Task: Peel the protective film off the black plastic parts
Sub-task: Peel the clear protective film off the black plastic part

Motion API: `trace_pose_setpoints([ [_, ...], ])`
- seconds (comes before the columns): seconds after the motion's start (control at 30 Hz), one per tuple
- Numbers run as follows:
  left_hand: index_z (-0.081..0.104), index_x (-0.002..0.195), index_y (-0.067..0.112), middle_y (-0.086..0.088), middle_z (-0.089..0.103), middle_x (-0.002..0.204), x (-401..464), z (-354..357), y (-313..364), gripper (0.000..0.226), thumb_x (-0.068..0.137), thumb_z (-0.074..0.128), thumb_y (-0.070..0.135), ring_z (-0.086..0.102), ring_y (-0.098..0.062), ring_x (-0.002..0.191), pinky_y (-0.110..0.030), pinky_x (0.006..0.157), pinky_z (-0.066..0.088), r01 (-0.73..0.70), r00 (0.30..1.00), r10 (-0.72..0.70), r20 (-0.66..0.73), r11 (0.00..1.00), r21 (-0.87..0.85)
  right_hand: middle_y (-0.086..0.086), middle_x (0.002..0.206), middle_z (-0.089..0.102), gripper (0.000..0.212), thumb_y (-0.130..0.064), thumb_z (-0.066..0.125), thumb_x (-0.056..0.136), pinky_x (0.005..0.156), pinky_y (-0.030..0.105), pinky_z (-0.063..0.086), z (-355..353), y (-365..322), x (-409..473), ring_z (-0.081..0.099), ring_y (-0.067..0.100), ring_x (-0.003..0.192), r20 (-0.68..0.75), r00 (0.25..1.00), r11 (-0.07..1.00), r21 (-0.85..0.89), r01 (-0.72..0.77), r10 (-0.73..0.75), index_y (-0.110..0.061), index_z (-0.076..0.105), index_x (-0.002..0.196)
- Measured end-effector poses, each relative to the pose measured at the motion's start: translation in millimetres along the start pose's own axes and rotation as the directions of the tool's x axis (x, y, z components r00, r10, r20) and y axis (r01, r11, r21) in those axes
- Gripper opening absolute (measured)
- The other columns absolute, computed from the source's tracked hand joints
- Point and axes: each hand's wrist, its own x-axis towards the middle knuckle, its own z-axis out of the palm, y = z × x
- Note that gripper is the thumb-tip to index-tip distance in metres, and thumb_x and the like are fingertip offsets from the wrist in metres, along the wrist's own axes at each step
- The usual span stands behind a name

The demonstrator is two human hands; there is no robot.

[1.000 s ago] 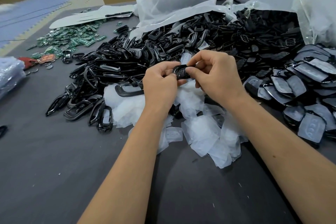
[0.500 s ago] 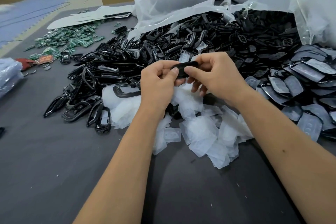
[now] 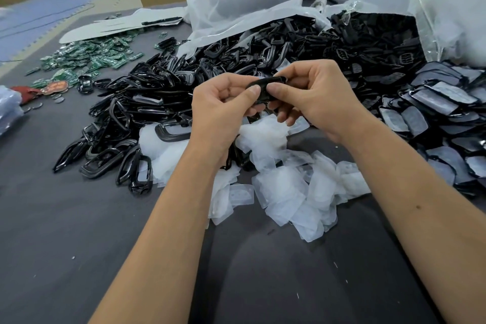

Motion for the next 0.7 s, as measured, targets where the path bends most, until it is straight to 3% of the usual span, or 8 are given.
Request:
trace_pose_setpoints([
  [0.13,0.074,0.090,0.007,-0.003,0.072,0.069,0.5,0.6,1.1,0.010,0.094,0.069,-0.001,0.071,-0.016,0.065,-0.017,0.062,0.054,0.005,1.000,-0.005,-0.028,1.000,0.010,0.015,0.072,0.074,0.007,-0.009,0.076,0.094,0.043,0.027,0.050,2.1,-0.8,0.1,0.065,0.023,0.050,0.013,1.000,1.000,0.029,-0.010,0.010,-0.004,0.071,0.095],
  [0.3,0.075,0.094,0.005,-0.002,0.071,0.071,-1.0,-3.7,-1.3,0.009,0.091,0.072,-0.003,0.071,-0.017,0.066,-0.022,0.067,0.058,-0.025,1.000,0.026,-0.015,0.998,0.052,0.014,0.077,0.075,0.007,-0.009,0.077,0.093,0.051,0.031,0.056,4.1,-1.5,-0.6,0.073,0.024,0.064,-0.008,1.000,1.000,-0.009,-0.026,0.026,-0.004,0.074,0.096],
  [0.37,0.075,0.098,0.005,0.001,0.070,0.069,0.2,-4.8,-2.5,0.013,0.089,0.074,-0.004,0.072,-0.017,0.064,-0.025,0.066,0.059,-0.046,0.998,0.048,-0.030,0.995,0.090,0.013,0.072,0.074,0.007,-0.012,0.078,0.092,0.049,0.031,0.054,4.5,-0.3,0.1,0.071,0.025,0.059,-0.021,0.999,0.996,-0.081,-0.026,0.025,-0.006,0.074,0.092],
  [0.53,0.077,0.099,0.008,-0.012,0.065,0.066,0.5,-2.1,-5.6,0.019,0.086,0.075,-0.005,0.073,-0.022,0.059,-0.027,0.060,0.058,-0.056,0.994,0.073,-0.082,0.980,0.193,0.007,0.062,0.072,0.012,-0.018,0.083,0.089,0.046,0.020,0.045,6.1,-1.8,1.7,0.067,0.020,0.049,-0.054,0.999,0.961,-0.275,-0.014,-0.001,-0.010,0.074,0.089],
  [0.7,0.077,0.092,0.014,-0.002,0.069,0.065,2.0,-6.1,-6.7,0.015,0.085,0.080,0.001,0.073,-0.021,0.060,-0.028,0.061,0.059,-0.048,0.996,0.064,-0.061,0.972,0.230,0.005,0.059,0.071,0.018,-0.017,0.085,0.087,0.046,0.018,0.046,10.6,-8.2,0.1,0.068,0.016,0.045,-0.078,0.994,0.934,-0.355,0.040,-0.073,-0.009,0.070,0.094],
])
